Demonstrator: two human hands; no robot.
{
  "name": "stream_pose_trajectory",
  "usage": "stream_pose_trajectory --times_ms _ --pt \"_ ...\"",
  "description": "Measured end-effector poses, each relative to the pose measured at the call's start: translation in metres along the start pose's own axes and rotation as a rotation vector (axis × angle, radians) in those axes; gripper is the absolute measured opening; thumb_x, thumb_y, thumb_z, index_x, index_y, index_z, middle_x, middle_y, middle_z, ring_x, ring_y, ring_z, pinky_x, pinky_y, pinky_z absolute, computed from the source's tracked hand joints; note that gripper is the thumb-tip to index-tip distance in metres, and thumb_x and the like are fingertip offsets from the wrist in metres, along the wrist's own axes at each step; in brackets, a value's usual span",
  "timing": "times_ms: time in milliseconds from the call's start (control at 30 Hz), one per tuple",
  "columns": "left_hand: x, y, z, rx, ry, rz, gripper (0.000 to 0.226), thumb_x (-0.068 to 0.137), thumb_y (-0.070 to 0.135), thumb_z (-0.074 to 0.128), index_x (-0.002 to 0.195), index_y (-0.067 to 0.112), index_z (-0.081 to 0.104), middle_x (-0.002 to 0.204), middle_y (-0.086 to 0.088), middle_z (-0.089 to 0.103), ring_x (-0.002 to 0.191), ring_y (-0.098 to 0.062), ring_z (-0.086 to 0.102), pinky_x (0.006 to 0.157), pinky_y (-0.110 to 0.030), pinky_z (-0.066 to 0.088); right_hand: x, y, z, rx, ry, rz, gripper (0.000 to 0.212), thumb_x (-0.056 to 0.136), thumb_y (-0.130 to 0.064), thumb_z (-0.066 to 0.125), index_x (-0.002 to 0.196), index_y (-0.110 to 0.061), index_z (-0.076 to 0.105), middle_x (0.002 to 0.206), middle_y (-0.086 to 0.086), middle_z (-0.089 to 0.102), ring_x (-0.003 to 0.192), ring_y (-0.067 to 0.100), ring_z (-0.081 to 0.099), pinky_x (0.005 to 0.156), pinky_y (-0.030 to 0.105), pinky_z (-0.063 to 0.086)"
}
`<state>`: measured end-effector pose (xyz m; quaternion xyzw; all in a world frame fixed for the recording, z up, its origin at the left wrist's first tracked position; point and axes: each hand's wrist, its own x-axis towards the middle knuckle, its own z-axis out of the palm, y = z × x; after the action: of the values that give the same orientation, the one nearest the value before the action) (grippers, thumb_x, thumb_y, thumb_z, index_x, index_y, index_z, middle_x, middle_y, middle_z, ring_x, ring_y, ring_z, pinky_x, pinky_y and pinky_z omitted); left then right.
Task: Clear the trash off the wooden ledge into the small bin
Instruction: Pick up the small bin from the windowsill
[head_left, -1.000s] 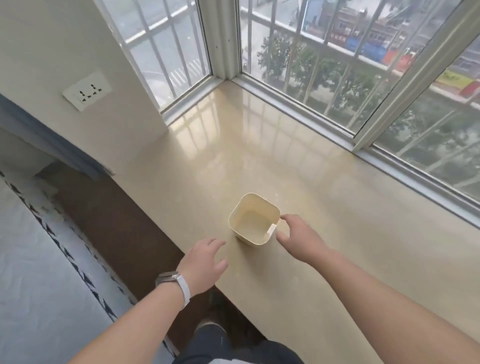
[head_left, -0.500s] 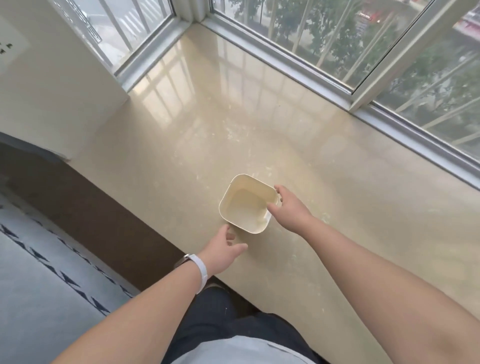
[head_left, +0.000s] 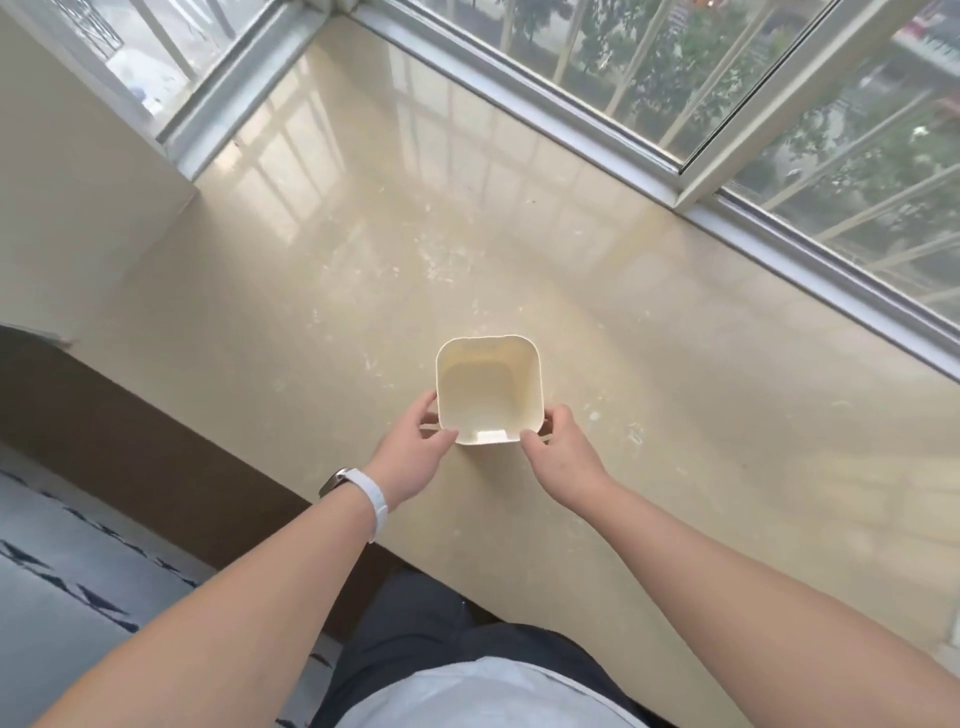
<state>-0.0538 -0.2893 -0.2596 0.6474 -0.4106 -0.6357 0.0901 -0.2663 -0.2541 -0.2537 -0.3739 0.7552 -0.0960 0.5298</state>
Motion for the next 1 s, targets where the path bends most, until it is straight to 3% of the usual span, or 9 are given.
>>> stream_pose_trajectory --times_ms 200,367,500,567,667,800,900,1000 --pt "0.027 0.019 -0.009 0.119 0.019 0.053 0.063 0.098 0.01 0.049 0.152 0.042 0.048 0.13 0.002 0.063 0.096 -0.013 0.067 0.061 -0.023 0.048 -0.007 0.007 0.02 0.007 0.019 0.051 0.021 0.083 -0.05 0.046 0.096 -0.033 0.043 0.096 -0.012 0.057 0.081 0.01 0.06 0.063 0.031 0.044" --pt "0.046 0.035 -0.02 0.264 0.034 0.105 0.047 0.101 0.012 0.049 0.144 0.029 0.053 0.115 0.015 0.062 0.096 0.003 0.061 0.064 -0.019 0.048 -0.009 0.009 0.022 0.015 -0.026 0.052 0.022 0.083 -0.051 0.046 0.096 -0.035 0.05 0.093 -0.016 0.06 0.078 0.006 0.061 0.065 0.03 0.048" --pt "0.052 0.044 -0.024 0.247 0.053 0.071 0.032 0.1 0.016 0.053 0.125 0.034 0.057 0.107 0.021 0.063 0.088 0.005 0.062 0.057 -0.017 0.046 -0.004 0.004 0.009 0.028 0.021 0.093 0.035 0.08 -0.059 0.045 0.107 -0.036 0.048 0.095 -0.015 0.06 0.078 0.006 0.062 0.063 0.03 0.046" --pt "0.049 0.039 -0.02 0.16 0.085 -0.009 0.028 0.1 0.022 0.058 0.126 0.029 0.055 0.108 0.016 0.064 0.089 -0.001 0.063 0.062 -0.024 0.046 0.002 -0.001 -0.002 0.061 0.085 0.116 0.048 0.076 -0.061 0.045 0.118 -0.036 0.044 0.1 -0.012 0.058 0.08 0.008 0.062 0.061 0.03 0.046" --pt "0.038 0.025 -0.009 0.085 0.087 -0.157 0.018 0.099 0.037 0.062 0.109 0.022 0.06 0.111 0.0 0.071 0.094 -0.015 0.068 0.073 -0.034 0.053 0.016 -0.006 -0.018 0.109 0.147 0.099 0.063 0.083 -0.048 0.049 0.141 -0.029 0.033 0.121 -0.011 0.052 0.092 0.008 0.06 0.06 0.027 0.043" --pt "0.024 0.007 0.005 0.015 -0.015 -0.227 0.024 0.099 0.045 0.063 0.105 0.022 0.066 0.116 -0.003 0.072 0.103 -0.014 0.07 0.098 -0.043 0.053 0.028 -0.013 -0.032 0.09 0.098 -0.003 0.066 0.087 -0.038 0.05 0.148 -0.029 0.028 0.135 -0.013 0.047 0.1 0.007 0.058 0.078 0.032 0.044" --pt "0.016 0.004 0.015 -0.083 -0.077 -0.25 0.029 0.099 0.043 0.066 0.117 0.02 0.066 0.121 0.002 0.07 0.11 -0.012 0.068 0.093 -0.038 0.054 0.033 -0.015 -0.035 0.032 0.053 -0.053 0.065 0.084 -0.04 0.048 0.147 -0.029 0.033 0.141 -0.008 0.048 0.116 0.017 0.054 0.097 0.039 0.045" --pt "0.012 0.005 0.025 -0.206 -0.11 -0.283 0.023 0.101 0.033 0.066 0.121 0.021 0.065 0.124 0.004 0.068 0.112 -0.013 0.067 0.093 -0.035 0.05 0.032 -0.013 -0.035 0.037 0.058 -0.074 0.062 0.084 -0.037 0.048 0.144 -0.027 0.038 0.139 -0.004 0.051 0.116 0.021 0.055 0.098 0.042 0.046"
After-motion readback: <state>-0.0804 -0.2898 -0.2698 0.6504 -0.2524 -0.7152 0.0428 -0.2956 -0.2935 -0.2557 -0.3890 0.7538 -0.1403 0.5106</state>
